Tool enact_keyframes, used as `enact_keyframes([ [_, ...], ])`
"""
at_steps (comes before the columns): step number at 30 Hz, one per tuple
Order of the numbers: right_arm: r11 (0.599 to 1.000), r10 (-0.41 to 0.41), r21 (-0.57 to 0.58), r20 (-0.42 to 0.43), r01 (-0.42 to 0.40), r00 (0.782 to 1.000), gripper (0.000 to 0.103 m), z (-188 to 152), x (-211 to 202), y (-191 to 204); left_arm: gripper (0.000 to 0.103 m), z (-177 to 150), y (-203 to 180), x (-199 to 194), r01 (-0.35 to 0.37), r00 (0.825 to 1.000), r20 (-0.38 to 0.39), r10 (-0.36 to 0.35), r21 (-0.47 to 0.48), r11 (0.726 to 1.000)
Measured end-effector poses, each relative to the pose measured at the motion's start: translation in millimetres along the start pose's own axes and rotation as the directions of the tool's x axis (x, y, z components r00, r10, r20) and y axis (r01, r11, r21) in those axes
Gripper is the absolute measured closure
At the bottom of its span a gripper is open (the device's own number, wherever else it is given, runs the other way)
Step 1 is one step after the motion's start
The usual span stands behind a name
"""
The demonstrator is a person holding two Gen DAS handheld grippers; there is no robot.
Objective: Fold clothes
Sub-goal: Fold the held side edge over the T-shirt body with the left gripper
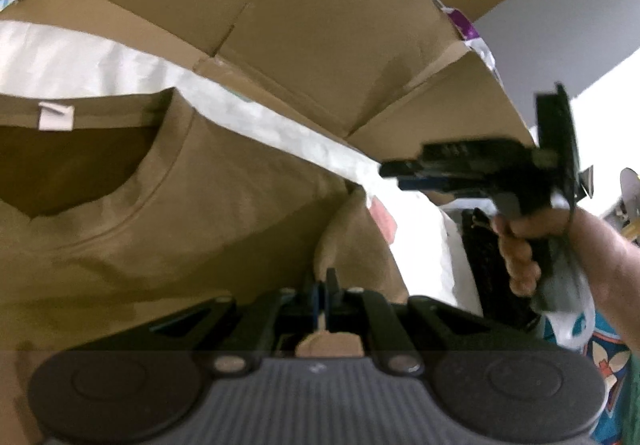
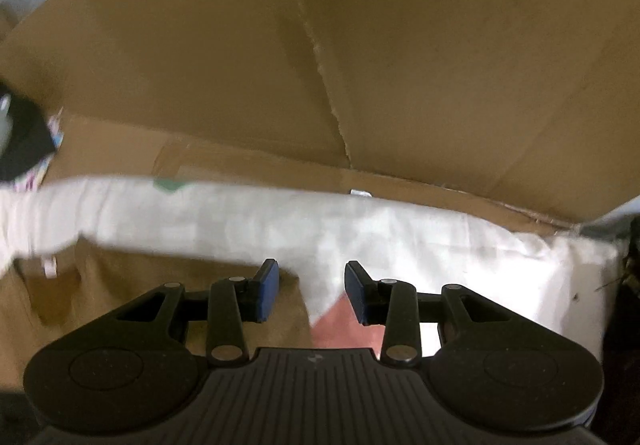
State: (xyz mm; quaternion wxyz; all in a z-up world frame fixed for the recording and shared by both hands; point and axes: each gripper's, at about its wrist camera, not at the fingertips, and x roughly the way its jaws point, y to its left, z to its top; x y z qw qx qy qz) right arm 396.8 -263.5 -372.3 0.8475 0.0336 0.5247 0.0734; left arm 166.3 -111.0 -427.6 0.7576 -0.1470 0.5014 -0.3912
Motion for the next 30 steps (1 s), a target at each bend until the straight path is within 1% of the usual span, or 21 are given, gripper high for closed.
enact_keyframes([
  [4, 0.992, -0.054, -0.114, -0.009, 0.052, 0.999, 0.059, -15, 12, 6, 0.100, 0, 0, 0, -0.004, 1.000, 0.004, 0.004, 0.007, 1.000],
  [7, 0.991, -0.020, -0.130, -0.012, 0.019, 1.000, 0.059, -21, 18, 10, 0.100, 0, 1, -2, -0.016, 1.000, 0.003, 0.016, 0.005, 1.000],
  [9, 0.987, -0.015, -0.158, -0.007, 0.014, 1.000, 0.059, -26, 20, 17, 0.100, -1, 3, -3, -0.022, 1.000, 0.004, 0.022, 0.004, 1.000],
  [13, 0.979, -0.032, -0.201, -0.004, 0.031, 0.999, 0.060, -28, 31, 26, 0.100, -2, 5, -11, -0.035, 0.999, 0.018, 0.035, -0.002, 0.999],
  [18, 0.974, -0.033, -0.223, 0.029, 0.039, 0.999, 0.060, -23, 36, 31, 0.100, -3, 4, -18, -0.031, 0.999, 0.042, 0.031, -0.018, 0.999],
  [20, 0.974, -0.034, -0.224, 0.040, 0.042, 0.999, 0.060, -23, 35, 29, 0.100, -4, 6, -18, -0.040, 0.998, 0.040, 0.040, -0.019, 0.999],
  [24, 0.984, -0.031, -0.175, 0.063, 0.042, 0.998, 0.060, -18, 41, 27, 0.101, -6, 13, -11, -0.074, 0.997, 0.030, 0.075, -0.029, 0.997],
  [26, 0.992, -0.013, -0.127, 0.078, 0.023, 0.997, 0.061, -14, 40, 22, 0.101, -7, 17, -8, -0.091, 0.996, 0.020, 0.092, -0.040, 0.995],
  [28, 0.997, -0.002, -0.078, 0.100, 0.010, 0.995, 0.064, -9, 34, 17, 0.100, -7, 20, -6, -0.100, 0.995, 0.017, 0.101, -0.044, 0.994],
  [29, 0.997, 0.008, -0.071, 0.102, 0.000, 0.995, 0.064, -9, 30, 16, 0.100, -7, 21, -6, -0.098, 0.995, 0.016, 0.099, -0.048, 0.994],
  [30, 0.996, 0.020, -0.091, 0.102, -0.011, 0.995, 0.064, -10, 25, 17, 0.100, -7, 22, -7, -0.095, 0.995, 0.016, 0.096, -0.052, 0.994],
])
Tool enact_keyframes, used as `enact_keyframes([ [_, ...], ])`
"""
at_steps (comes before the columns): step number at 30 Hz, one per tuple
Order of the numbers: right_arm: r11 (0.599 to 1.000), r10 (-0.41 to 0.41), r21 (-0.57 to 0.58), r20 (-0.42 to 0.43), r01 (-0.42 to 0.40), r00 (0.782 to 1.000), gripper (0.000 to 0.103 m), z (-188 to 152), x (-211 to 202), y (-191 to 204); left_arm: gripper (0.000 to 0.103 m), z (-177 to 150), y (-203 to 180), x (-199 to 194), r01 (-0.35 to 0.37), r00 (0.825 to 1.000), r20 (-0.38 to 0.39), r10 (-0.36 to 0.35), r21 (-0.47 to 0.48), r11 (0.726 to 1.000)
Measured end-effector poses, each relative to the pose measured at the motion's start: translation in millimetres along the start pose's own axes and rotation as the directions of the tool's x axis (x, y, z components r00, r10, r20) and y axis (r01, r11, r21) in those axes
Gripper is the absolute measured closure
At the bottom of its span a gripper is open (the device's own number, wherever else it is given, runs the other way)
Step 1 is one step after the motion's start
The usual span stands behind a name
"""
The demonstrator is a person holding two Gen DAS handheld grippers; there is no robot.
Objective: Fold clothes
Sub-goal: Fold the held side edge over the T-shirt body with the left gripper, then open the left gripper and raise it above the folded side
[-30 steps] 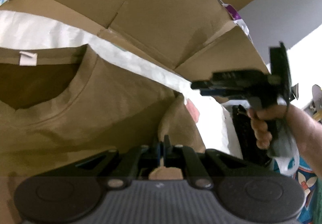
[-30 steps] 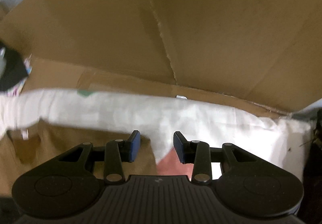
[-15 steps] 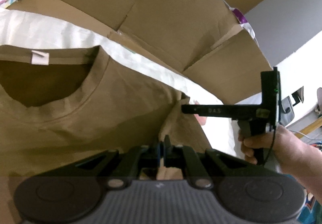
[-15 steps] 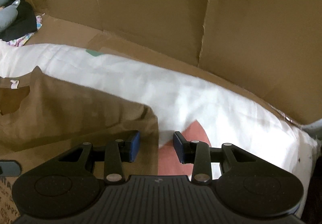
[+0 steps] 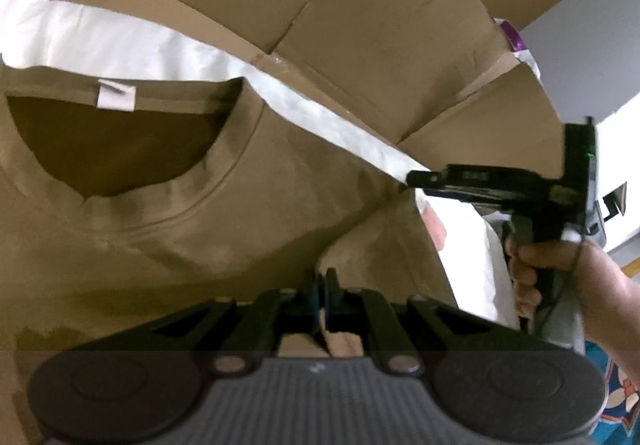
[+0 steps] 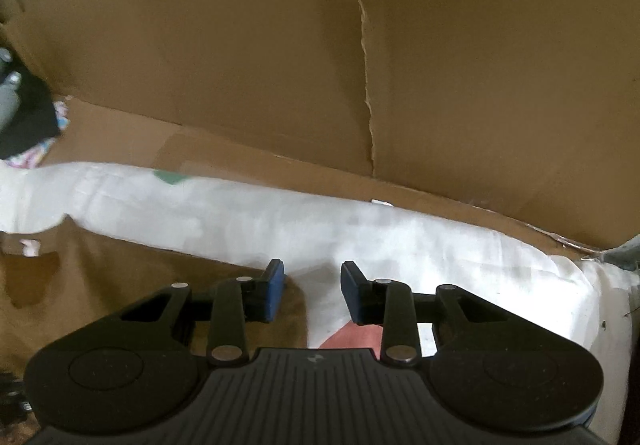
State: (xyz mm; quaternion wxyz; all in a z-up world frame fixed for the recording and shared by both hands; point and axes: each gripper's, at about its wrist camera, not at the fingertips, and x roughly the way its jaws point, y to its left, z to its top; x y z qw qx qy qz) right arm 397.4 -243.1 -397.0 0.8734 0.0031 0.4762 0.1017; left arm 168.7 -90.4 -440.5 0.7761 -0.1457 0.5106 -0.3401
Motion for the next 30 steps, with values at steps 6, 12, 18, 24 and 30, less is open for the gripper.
enact_keyframes([
  [6, 0.993, 0.050, -0.105, -0.038, -0.054, 0.998, 0.064, -13, -17, 6, 0.100, 1, 3, 1, -0.008, 1.000, -0.005, 0.008, -0.018, 1.000],
  [12, 0.995, -0.010, -0.099, -0.061, 0.004, 0.998, 0.066, -24, 3, 3, 0.100, 1, 5, 1, -0.028, 1.000, -0.001, 0.028, -0.045, 0.999],
  [18, 1.000, 0.008, -0.023, -0.018, -0.009, 1.000, 0.066, -17, 3, -9, 0.096, 7, 12, 8, -0.040, 0.999, -0.010, 0.039, -0.078, 0.996],
  [24, 0.997, 0.073, 0.002, 0.018, -0.073, 0.997, 0.066, -22, -21, -22, 0.071, 5, 9, -2, -0.024, 1.000, -0.020, 0.021, -0.122, 0.992],
  [30, 0.993, 0.107, -0.057, 0.019, -0.106, 0.994, 0.066, -48, -65, -31, 0.068, -6, -5, -12, -0.030, 0.998, -0.058, 0.023, -0.121, 0.992],
])
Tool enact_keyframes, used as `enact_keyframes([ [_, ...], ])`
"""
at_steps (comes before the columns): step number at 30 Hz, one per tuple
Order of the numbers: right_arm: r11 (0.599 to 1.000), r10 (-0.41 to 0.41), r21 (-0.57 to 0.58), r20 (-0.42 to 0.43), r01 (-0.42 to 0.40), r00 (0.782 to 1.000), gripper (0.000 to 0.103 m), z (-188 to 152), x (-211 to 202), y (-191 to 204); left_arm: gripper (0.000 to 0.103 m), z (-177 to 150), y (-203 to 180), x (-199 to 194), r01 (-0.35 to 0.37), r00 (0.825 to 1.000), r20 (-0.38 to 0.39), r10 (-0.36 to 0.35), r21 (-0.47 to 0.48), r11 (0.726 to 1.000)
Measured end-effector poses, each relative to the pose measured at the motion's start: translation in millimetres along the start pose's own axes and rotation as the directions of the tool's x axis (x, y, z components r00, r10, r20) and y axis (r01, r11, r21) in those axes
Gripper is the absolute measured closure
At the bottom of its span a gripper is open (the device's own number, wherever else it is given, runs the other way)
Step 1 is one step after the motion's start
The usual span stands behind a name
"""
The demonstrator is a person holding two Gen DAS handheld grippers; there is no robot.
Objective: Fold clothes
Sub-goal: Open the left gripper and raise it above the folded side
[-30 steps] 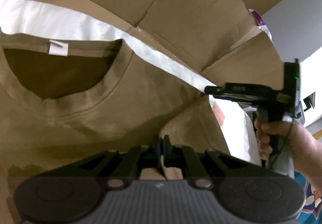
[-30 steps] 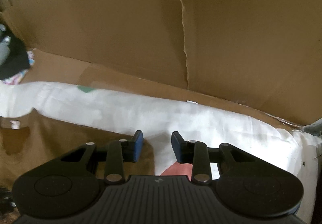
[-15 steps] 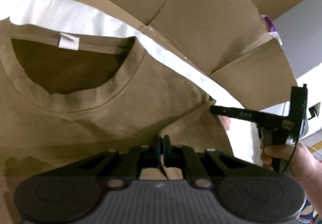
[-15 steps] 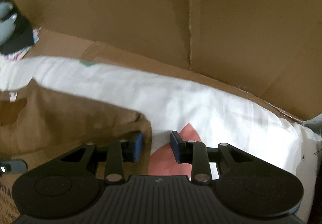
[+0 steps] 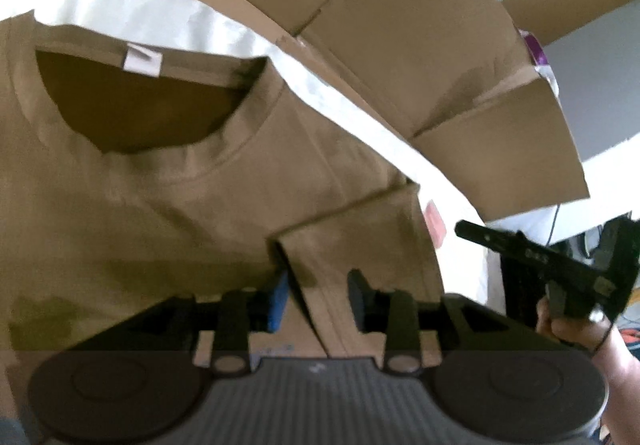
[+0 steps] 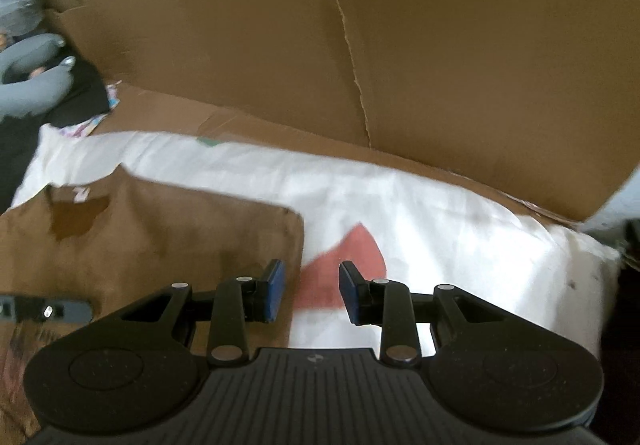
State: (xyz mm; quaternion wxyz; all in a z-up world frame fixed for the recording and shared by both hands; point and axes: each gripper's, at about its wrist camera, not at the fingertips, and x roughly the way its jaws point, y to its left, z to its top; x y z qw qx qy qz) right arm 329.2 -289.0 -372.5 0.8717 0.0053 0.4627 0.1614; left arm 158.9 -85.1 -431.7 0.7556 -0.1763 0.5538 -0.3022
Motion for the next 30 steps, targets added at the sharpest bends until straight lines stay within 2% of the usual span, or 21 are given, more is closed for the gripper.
enact_keyframes([
  [6, 1.000, 0.003, 0.030, 0.030, -0.004, 1.000, 0.066, -30, -41, -10, 0.068, -16, -10, -7, 0.010, 0.999, -0.044, -0.012, -0.051, 0.999],
  [14, 1.000, -0.003, 0.011, 0.014, 0.003, 1.000, 0.066, -85, -73, -1, 0.068, -49, -35, 13, 0.028, 0.987, -0.157, -0.039, -0.073, 0.997],
  [18, 0.999, -0.029, -0.033, -0.037, 0.027, 0.999, 0.066, -112, -75, 9, 0.068, -58, -41, 26, 0.021, 0.981, -0.189, -0.037, -0.084, 0.996],
  [21, 0.999, -0.017, -0.043, -0.078, 0.013, 0.997, 0.066, -124, -75, 14, 0.068, -61, -47, 36, 0.023, 0.978, -0.206, -0.040, -0.086, 0.996],
  [23, 0.999, -0.011, -0.049, -0.078, 0.007, 0.997, 0.066, -129, -74, 18, 0.065, -63, -51, 40, 0.021, 0.977, -0.209, -0.040, -0.092, 0.996],
  [27, 0.999, -0.020, -0.040, -0.079, 0.017, 0.997, 0.066, -133, -68, 21, 0.065, -71, -57, 46, 0.007, 0.975, -0.219, -0.022, -0.068, 0.998],
  [30, 0.999, -0.030, -0.041, -0.072, 0.028, 0.997, 0.066, -133, -60, 25, 0.075, -79, -63, 52, -0.016, 0.975, -0.224, 0.006, -0.042, 0.999],
])
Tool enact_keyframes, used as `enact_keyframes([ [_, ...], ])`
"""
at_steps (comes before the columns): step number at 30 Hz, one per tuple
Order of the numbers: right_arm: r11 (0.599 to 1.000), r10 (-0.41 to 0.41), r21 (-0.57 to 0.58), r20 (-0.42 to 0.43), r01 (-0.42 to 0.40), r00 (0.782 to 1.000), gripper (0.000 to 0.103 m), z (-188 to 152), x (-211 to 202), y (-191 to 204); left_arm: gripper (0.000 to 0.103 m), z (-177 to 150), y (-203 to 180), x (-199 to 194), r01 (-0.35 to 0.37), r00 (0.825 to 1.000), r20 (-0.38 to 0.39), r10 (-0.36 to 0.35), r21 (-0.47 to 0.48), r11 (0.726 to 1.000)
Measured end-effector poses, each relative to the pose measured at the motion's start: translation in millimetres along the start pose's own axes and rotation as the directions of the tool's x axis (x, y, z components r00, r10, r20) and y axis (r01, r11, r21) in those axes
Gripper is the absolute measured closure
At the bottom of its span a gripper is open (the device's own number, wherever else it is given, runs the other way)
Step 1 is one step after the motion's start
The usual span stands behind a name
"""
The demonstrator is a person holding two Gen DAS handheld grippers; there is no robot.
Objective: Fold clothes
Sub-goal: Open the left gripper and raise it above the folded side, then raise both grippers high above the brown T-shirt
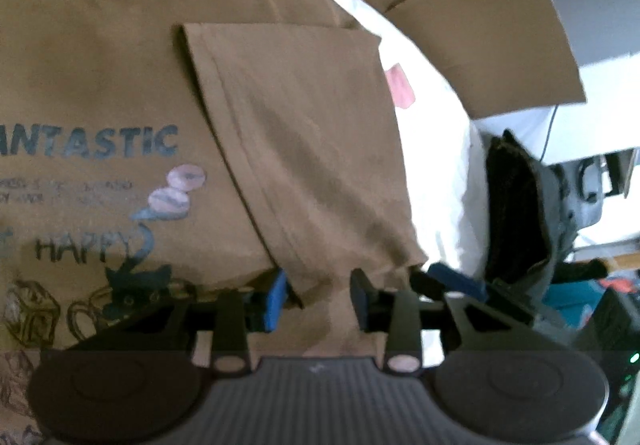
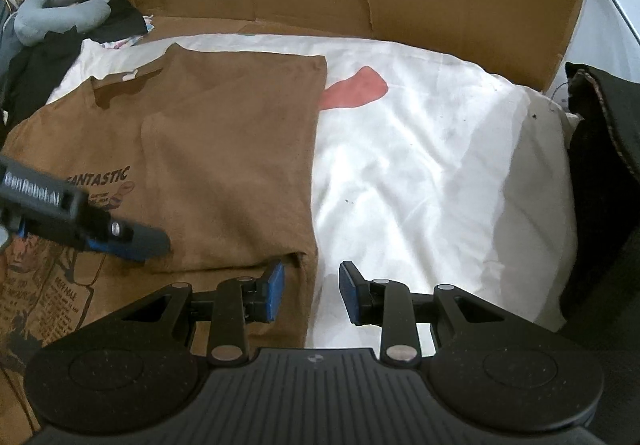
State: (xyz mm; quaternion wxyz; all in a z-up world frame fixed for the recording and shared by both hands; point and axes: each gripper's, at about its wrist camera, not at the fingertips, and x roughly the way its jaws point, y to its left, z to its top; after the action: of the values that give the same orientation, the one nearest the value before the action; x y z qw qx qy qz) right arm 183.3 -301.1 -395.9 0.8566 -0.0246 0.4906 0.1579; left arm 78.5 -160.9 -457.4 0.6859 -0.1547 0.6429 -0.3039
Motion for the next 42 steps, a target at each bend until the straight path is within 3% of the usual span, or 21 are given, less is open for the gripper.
enact_keyframes([
  [1, 1.000, -0.011, 0.004, -0.002, 0.011, 1.000, 0.066, 0, 4, 1, 0.089, -2, 0, 1, -0.001, 1.000, -0.003, 0.001, -0.001, 1.000],
  [2, 1.000, -0.020, 0.015, -0.006, 0.020, 1.000, 0.066, 1, 7, 0, 0.096, -3, 1, 3, -0.001, 1.000, -0.006, 0.001, -0.003, 1.000],
  [7, 0.996, -0.070, 0.053, -0.023, 0.071, 0.997, 0.066, 1, 17, -6, 0.099, -10, 5, -9, -0.007, 1.000, 0.020, 0.007, 0.000, 1.000],
  [11, 0.996, -0.079, 0.047, -0.032, 0.080, 0.996, 0.066, -2, 18, -7, 0.099, -13, 6, -18, 0.002, 1.000, 0.020, -0.003, 0.011, 1.000],
  [17, 0.995, -0.078, 0.051, -0.061, 0.082, 0.995, 0.066, -2, 17, -10, 0.100, -14, 9, -15, -0.052, 0.998, -0.040, 0.054, 0.056, 0.997],
  [25, 0.996, -0.044, 0.072, -0.023, 0.046, 0.999, 0.068, -1, -18, -12, 0.096, 13, -12, -36, -0.045, 0.997, 0.067, 0.034, 0.160, 0.986],
  [27, 0.996, -0.027, 0.081, 0.005, 0.026, 1.000, 0.080, 5, -22, -10, 0.094, 21, -16, -30, -0.045, 0.997, 0.073, 0.033, 0.168, 0.985],
  [28, 0.996, -0.018, 0.083, 0.017, 0.017, 1.000, 0.081, 8, -23, -8, 0.094, 22, -17, -27, -0.045, 0.997, 0.073, 0.032, 0.176, 0.983],
  [34, 0.997, 0.032, 0.063, 0.060, -0.036, 0.998, 0.082, 21, -7, 13, 0.090, 35, -21, -18, -0.098, 0.989, 0.126, 0.070, 0.229, 0.968],
  [42, 0.997, 0.002, 0.075, 0.015, -0.003, 1.000, 0.082, 3, 17, 4, 0.085, 55, 5, -26, -0.156, 0.974, 0.194, 0.113, 0.220, 0.963],
])
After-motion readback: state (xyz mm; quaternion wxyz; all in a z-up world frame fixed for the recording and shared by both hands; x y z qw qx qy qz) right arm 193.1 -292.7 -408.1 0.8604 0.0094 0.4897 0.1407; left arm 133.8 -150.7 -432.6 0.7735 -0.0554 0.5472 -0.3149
